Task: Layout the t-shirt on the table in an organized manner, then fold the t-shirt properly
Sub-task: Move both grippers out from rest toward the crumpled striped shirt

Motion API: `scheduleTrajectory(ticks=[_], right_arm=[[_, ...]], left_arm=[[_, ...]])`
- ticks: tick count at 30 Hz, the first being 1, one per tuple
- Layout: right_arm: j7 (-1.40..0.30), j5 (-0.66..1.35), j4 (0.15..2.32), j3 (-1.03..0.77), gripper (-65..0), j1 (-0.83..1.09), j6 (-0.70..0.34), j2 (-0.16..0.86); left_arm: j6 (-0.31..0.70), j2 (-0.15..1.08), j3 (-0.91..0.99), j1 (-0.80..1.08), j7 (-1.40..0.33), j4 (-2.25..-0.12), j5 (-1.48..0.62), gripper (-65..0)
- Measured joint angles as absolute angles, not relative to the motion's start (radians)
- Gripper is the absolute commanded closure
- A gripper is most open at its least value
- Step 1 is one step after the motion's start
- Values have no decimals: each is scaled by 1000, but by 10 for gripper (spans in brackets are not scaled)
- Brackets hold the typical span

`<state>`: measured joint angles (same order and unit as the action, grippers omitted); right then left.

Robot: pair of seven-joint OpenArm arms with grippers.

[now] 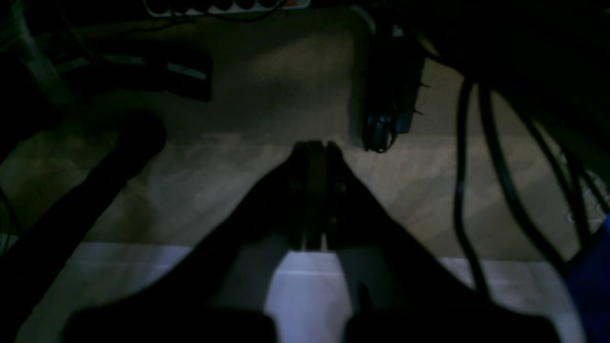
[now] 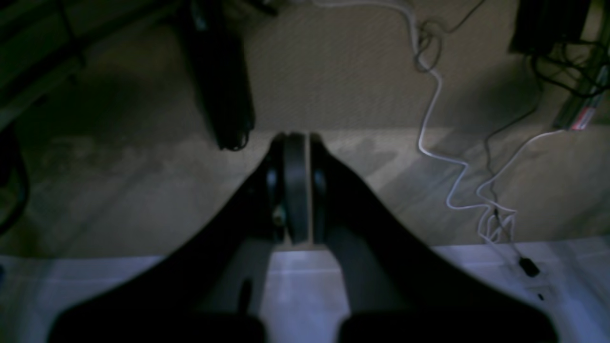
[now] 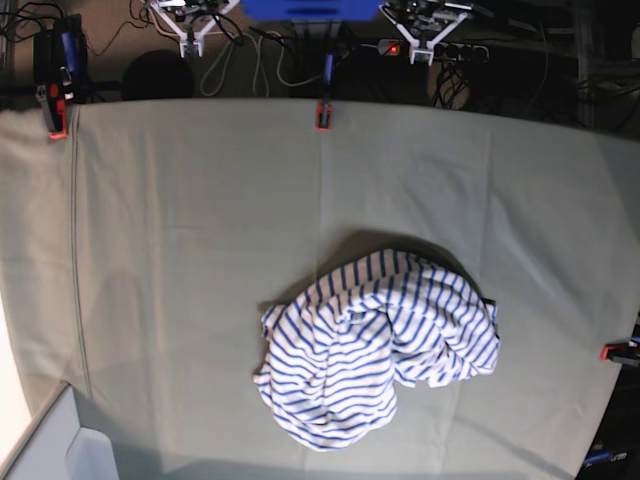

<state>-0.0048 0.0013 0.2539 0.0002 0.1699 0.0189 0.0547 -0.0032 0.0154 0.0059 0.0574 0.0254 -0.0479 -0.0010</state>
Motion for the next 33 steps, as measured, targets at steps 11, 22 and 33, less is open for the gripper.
scheduleTrajectory(ticks=[11,22,33], right_arm=[[-3,5,337,0,0,235,18,52],[-19,5,938,-4,0,575,13,44],[-33,5,1433,-65,0,846,6,32]], left_arm=[[0,57,6,348,54,-540,-4,0],[-3,93,6,508,50,-810,-4,0],[-2,88,5,758,40,-1264,-3,0]])
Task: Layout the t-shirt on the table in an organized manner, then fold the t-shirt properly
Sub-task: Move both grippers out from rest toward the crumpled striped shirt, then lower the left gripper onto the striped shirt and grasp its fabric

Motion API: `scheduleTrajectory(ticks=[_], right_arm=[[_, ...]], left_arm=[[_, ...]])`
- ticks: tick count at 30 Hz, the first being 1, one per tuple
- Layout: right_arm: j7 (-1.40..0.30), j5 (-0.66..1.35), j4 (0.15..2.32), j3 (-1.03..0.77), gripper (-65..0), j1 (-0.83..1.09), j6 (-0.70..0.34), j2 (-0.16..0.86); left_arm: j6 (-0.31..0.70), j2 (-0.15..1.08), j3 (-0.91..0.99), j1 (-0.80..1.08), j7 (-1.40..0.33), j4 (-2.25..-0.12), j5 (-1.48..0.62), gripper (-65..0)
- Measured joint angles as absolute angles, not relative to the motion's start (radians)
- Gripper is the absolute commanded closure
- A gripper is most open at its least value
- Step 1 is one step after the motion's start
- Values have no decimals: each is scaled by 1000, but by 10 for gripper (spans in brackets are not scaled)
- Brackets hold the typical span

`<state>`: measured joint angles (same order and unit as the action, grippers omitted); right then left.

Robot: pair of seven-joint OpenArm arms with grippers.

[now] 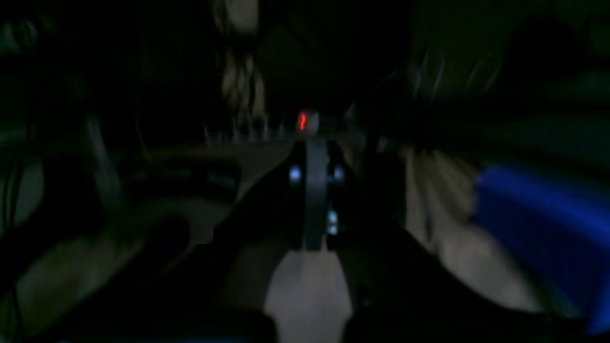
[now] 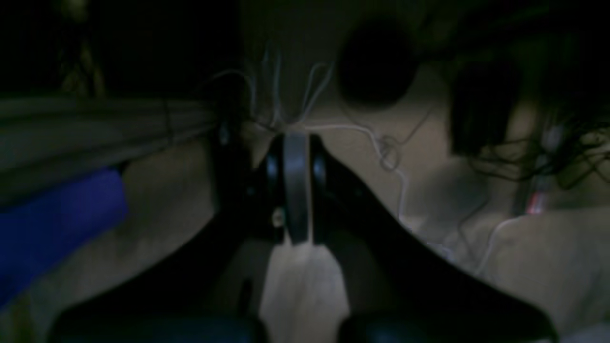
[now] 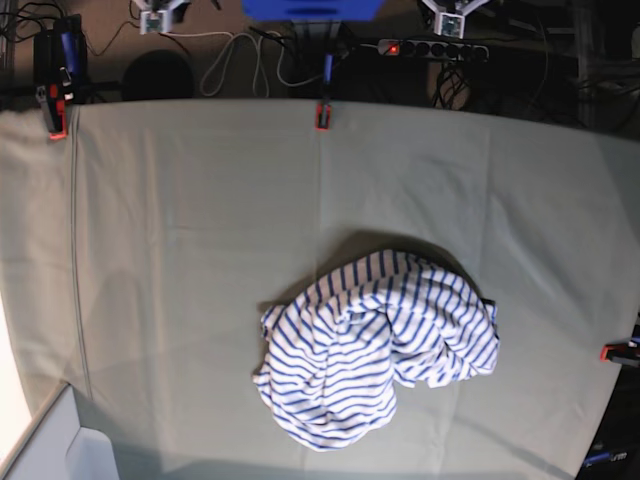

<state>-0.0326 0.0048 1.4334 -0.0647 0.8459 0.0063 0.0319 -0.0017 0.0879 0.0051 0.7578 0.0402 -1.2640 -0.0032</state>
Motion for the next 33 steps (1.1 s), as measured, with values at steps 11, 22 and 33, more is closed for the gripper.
scheduleTrajectory(ticks=[11,22,33], right_arm=[[-37,7,1876,-95,0,964,4,36],[-68,7,2001,-94,-12,785,3,19],[-332,4,2001,-94,-237,586,-226,19]], left_arm=[[-2,133,7,936,33,-1784,-3,0],[-3,133,9,825,37,-1940,-4,-104],[-4,121,6,595,24,-1928,-4,-457]])
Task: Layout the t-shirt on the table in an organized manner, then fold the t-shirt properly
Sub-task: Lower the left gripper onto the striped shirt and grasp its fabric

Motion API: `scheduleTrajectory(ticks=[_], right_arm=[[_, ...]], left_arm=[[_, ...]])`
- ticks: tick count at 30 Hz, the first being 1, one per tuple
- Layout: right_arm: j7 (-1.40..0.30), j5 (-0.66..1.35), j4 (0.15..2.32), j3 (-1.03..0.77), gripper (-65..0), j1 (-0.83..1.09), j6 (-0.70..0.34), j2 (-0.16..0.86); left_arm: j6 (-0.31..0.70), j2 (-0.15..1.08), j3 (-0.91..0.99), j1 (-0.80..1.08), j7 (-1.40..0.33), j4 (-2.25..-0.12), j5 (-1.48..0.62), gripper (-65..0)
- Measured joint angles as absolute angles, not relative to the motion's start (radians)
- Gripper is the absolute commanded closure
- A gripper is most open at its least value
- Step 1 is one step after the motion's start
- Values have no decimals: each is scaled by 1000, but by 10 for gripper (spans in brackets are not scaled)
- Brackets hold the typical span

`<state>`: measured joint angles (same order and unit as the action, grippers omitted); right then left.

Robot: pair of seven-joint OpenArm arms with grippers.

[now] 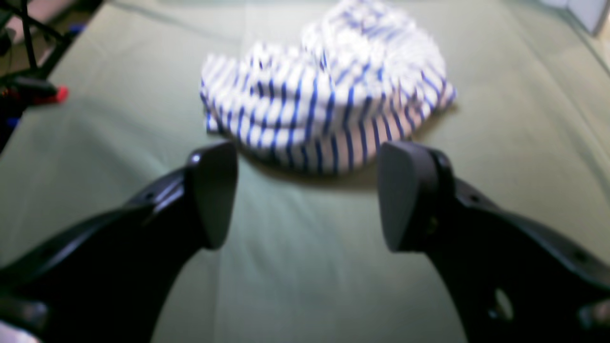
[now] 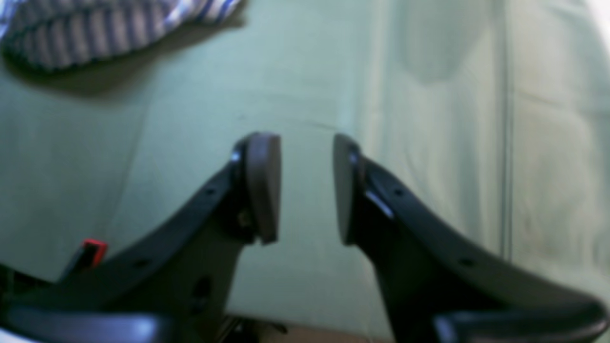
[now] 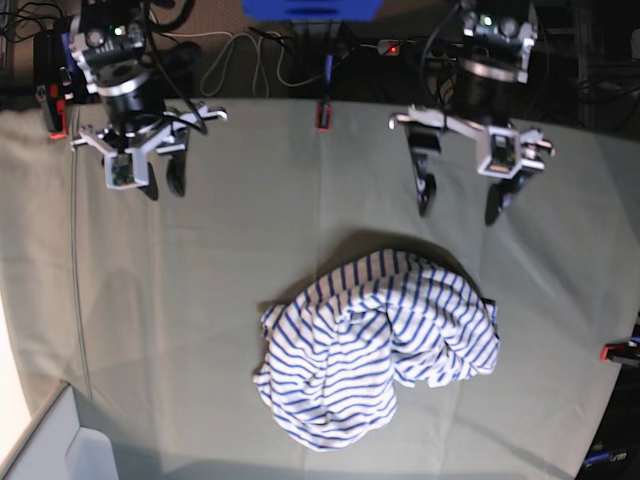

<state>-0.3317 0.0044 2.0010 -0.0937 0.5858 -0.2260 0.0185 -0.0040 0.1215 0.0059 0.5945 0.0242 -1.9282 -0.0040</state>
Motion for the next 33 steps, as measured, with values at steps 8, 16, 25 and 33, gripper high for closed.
scheduleTrajectory(ticks=[8,16,25,33], right_arm=[[-340,1,2001,-94,-273,542,-229,19],[-340,0,2000,-88,-364,517,-231,40],[-347,-3,1985,-80,-363,524,-234,50],[-339,-3,1980,-78,-363,524,-235,50]], left_arm=[[-7,87,59,415,-162,-1870,-47,-457],[-11,-33,229,405,-203,-1903,-115,-457],[-1,6,258,281,-200,-1765,-121,-457],[-3,2,253,144,-197,-1536,-118,-458]])
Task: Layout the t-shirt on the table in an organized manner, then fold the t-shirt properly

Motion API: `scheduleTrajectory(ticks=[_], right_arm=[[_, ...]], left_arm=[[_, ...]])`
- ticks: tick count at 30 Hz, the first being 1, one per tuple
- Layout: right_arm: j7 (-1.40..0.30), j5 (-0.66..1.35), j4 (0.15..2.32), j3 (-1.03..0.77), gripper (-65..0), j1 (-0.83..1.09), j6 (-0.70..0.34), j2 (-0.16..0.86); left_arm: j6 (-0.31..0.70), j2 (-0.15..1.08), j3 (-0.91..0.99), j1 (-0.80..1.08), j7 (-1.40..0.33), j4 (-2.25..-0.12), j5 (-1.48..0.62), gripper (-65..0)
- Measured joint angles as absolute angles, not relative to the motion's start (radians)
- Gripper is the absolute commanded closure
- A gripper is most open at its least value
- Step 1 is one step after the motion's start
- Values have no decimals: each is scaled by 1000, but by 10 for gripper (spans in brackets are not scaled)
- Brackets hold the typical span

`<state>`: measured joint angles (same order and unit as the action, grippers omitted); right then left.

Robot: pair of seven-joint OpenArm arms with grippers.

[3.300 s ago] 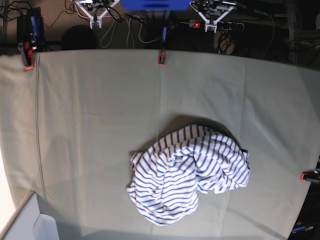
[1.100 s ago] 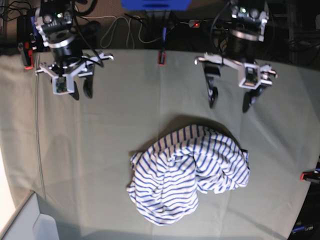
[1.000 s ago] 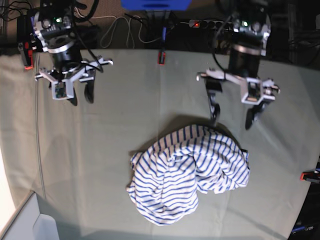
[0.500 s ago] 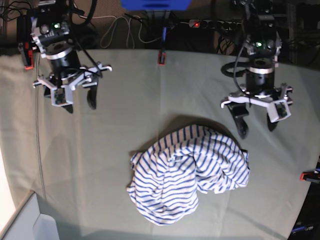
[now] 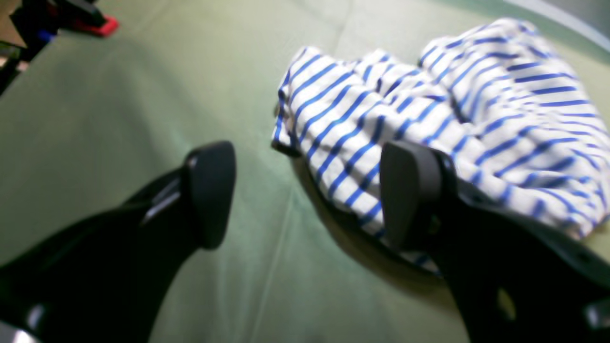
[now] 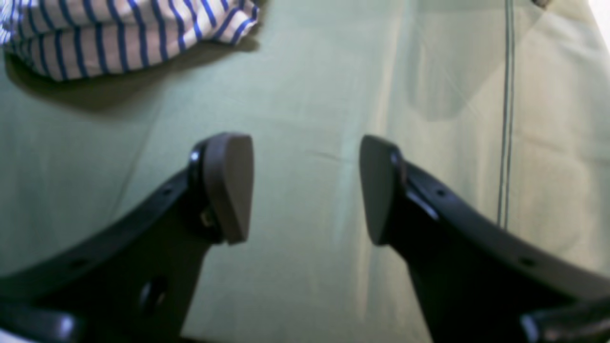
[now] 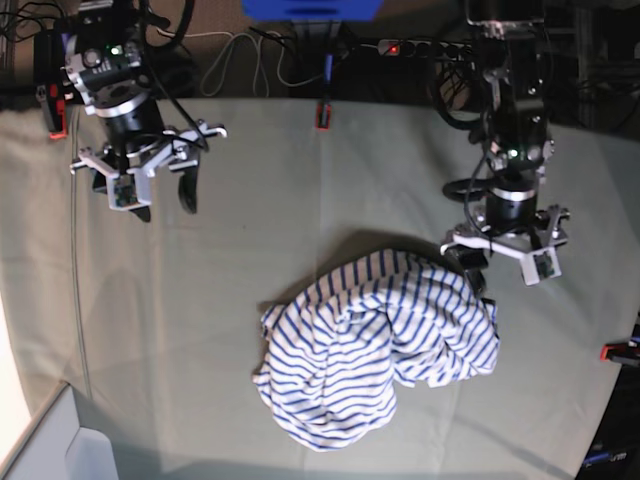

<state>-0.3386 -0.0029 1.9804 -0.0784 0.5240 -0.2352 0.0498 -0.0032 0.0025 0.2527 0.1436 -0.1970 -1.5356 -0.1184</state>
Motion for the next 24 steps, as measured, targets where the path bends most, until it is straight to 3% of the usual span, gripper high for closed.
scheduleTrajectory(ticks=[11,21,24], right_arm=[[-344,-3,1934,-79,-362,514,-236,33],[-342,-3,1934,-80,-362,516,-236,33],[-341,-3,1934,-80,-362,519,-236,33]], left_arm=[[-3,2,252,-51,-187,-1224,-121,-458],[-4,0,137,-171,-183,-1018,-121,-451],[-3,0,136,-189,-181,-966,-121,-365]])
